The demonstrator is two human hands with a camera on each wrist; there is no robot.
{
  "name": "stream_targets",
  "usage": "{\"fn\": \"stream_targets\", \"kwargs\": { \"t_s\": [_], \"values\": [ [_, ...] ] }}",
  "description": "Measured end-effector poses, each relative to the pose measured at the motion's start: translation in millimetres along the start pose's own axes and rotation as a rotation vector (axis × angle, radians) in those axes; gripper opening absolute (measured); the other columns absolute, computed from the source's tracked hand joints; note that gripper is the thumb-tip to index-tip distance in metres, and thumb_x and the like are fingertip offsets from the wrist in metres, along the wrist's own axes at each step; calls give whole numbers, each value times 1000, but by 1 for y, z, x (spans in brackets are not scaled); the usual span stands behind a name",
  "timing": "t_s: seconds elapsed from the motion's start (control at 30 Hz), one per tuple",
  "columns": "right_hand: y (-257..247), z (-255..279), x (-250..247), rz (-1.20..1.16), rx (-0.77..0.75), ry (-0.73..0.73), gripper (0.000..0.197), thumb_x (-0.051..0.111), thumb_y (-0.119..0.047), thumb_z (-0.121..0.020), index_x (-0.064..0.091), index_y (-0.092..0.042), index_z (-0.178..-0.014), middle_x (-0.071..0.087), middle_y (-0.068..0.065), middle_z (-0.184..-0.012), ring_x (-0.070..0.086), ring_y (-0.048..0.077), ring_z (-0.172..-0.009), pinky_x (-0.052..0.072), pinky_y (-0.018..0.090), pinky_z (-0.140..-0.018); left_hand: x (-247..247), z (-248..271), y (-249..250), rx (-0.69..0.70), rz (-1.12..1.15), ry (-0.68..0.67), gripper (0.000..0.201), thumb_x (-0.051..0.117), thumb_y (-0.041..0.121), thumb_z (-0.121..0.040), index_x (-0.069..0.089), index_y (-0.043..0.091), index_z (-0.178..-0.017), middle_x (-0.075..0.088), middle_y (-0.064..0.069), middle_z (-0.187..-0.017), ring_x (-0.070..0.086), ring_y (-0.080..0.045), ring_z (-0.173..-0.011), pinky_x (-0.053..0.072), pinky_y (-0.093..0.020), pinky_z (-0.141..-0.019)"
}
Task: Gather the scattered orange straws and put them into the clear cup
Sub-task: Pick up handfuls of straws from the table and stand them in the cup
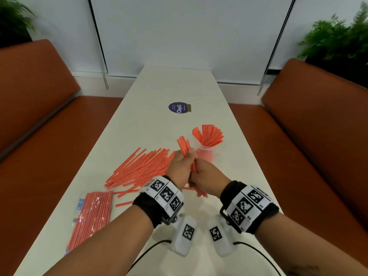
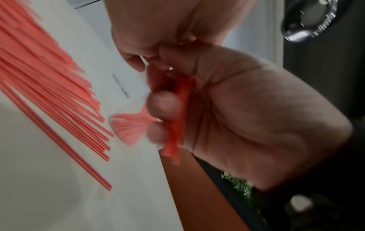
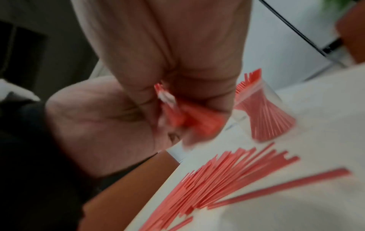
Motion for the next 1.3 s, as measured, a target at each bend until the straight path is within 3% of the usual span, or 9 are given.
{"fn": "stream_targets", "kwargs": {
  "t_s": [0.1, 0.17, 0.5, 0.6, 0.73, 0.93, 1.07, 1.2, 1.3],
  "values": [
    [8, 3, 3, -100, 81, -17, 25, 38, -10, -93, 39, -17, -70, 35, 1, -55, 30, 10, -37, 25, 18, -34, 0, -3, 11, 112, 147, 1, 6, 47, 19, -94, 48, 22, -90, 55, 1, -87, 54, -14, -81, 44, -19, -64],
    [13, 5, 12, -152, 113, -90, 25, 42, -23, -97, 38, -17, -72, 32, -1, -53, 27, 7, -34, 23, 16, -34, -17, -12, 11, 122, 302, 118, 18, 53, 11, -91, 47, 26, -98, 59, 1, -87, 60, -13, -77, 49, -25, -65],
    [15, 0, 17, -289, 149, -172, 19, 56, -15, -89, 45, -12, -73, 40, 5, -53, 32, 9, -32, 24, 14, -33, -24, -15, -3, 14, 568, 230, 30, 37, 27, -99, 46, 13, -74, 42, 4, -50, 40, -6, -33, 41, -20, -40],
    [7, 1, -2, -236, 39, -1, 15, 65, -15, -85, 50, -18, -83, 49, 5, -63, 42, 13, -44, 34, 19, -37, -36, -17, -12, -90, 789, 340, 28, 34, 25, -100, 44, 13, -76, 34, 2, -55, 35, -6, -30, 39, -15, -36],
    [-15, 17, -27, 100, -251, 331, 20, 58, -29, -88, 54, -21, -106, 53, -6, -91, 53, 15, -74, 48, 27, -69, -51, -18, -24, -184, 929, 423, 27, 34, 26, -100, 44, 12, -78, 34, 2, -58, 35, -6, -33, 40, -15, -37],
    [-29, 20, -23, 155, -479, 451, 43, 33, -45, -90, 59, -12, -102, 56, -5, -95, 51, 2, -83, 43, 16, -72, -36, -9, -35, -249, 985, 390, 26, 41, 29, -97, 47, 12, -78, 39, 2, -54, 40, -7, -29, 48, -24, -49],
    [-16, 5, -1, 59, -309, 201, 29, 45, -29, -96, 48, -11, -119, 52, -3, -101, 54, 8, -82, 45, 21, -68, -51, -9, -25, -146, 816, 416, 14, 38, 18, -99, 50, 11, -100, 36, 1, -59, 37, -7, -40, 42, -18, -40],
    [12, 3, 30, -486, 74, -159, 23, 38, -31, -99, 49, -13, -107, 61, 5, -90, 55, 11, -59, 45, 20, -48, -58, -12, 2, 33, 622, 411, 23, 32, 17, -100, 49, 16, -85, 36, 0, -61, 37, -6, -38, 45, -20, -41],
    [16, 3, 21, -697, 123, -145, 29, 40, -29, -99, 53, -4, -106, 62, 0, -64, 40, 6, -38, 35, 16, -37, -46, -16, 18, 88, 559, 363, 27, 32, 19, -99, 48, 19, -78, 40, 1, -60, 44, -6, -39, 49, -25, -51]
  ]
}}
Point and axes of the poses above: each hand's wrist, its own z-axis away from the middle knuckle, its own x-axis out of the palm, y = z × x, the point moved 10 cm from there along -z, towards the middle knuckle
